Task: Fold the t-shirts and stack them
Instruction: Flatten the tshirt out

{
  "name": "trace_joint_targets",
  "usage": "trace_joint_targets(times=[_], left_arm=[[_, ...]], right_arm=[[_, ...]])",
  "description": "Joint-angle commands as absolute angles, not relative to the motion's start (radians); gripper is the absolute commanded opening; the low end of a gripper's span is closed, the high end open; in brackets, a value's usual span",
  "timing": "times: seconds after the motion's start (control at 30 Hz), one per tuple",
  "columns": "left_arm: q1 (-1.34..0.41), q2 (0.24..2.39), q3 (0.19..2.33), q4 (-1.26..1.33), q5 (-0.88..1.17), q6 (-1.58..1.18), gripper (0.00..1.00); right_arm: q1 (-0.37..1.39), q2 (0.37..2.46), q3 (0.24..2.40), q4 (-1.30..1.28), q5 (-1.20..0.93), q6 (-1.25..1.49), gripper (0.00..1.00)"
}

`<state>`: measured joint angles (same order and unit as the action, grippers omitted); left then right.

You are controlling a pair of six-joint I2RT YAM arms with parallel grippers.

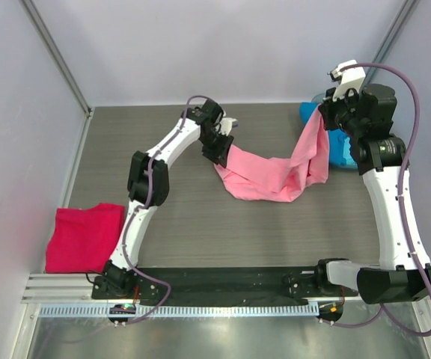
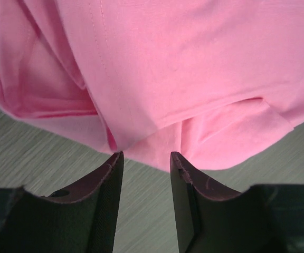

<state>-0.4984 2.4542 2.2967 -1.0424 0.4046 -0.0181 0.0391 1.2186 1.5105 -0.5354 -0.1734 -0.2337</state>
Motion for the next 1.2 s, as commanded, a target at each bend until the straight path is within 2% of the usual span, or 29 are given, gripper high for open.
trace_joint_targets(times=[0.0,0.43,0.5,0.53,0.57,0.63,0.83,0.97,1.17], left_arm=[[-0.506,2.482,2.367,-1.034,0.405,-0.021,0.42],[-0.5,2.459,2.378,-1.031,0.318,-0.021,0.39],[-0.499,2.46,2.378,-1.031,0.307,-0.023,0.43],[-0.497,2.464,2.376,-1.031,0.293,-0.026,0.48],[-0.497,2.467,2.379,-1.026,0.287,-0.032,0.57],[-0.499,2.477,2.394,-1.023,0.291,-0.032,0.59],[-0.5,2.497,2.43,-1.017,0.287,-0.029,0.53],[-0.5,2.507,2.431,-1.016,0.298,-0.029,0.43],[-0.505,2.513,2.421,-1.023,0.322,-0.031,0.39]], right_arm=[[0.038,1.226,1.525,-0.522,-0.155,-0.247,0.01],[0.038,1.221,1.486,-0.512,-0.155,-0.241,0.01],[0.037,1.226,1.489,-0.512,-0.158,-0.241,0.01],[0.038,1.23,1.489,-0.509,-0.16,-0.241,0.01],[0.038,1.235,1.493,-0.509,-0.161,-0.241,0.01],[0.038,1.236,1.494,-0.506,-0.164,-0.239,0.01],[0.038,1.243,1.491,-0.505,-0.16,-0.239,0.01],[0.038,1.243,1.483,-0.506,-0.155,-0.242,0.01],[0.038,1.246,1.48,-0.506,-0.147,-0.248,0.01]])
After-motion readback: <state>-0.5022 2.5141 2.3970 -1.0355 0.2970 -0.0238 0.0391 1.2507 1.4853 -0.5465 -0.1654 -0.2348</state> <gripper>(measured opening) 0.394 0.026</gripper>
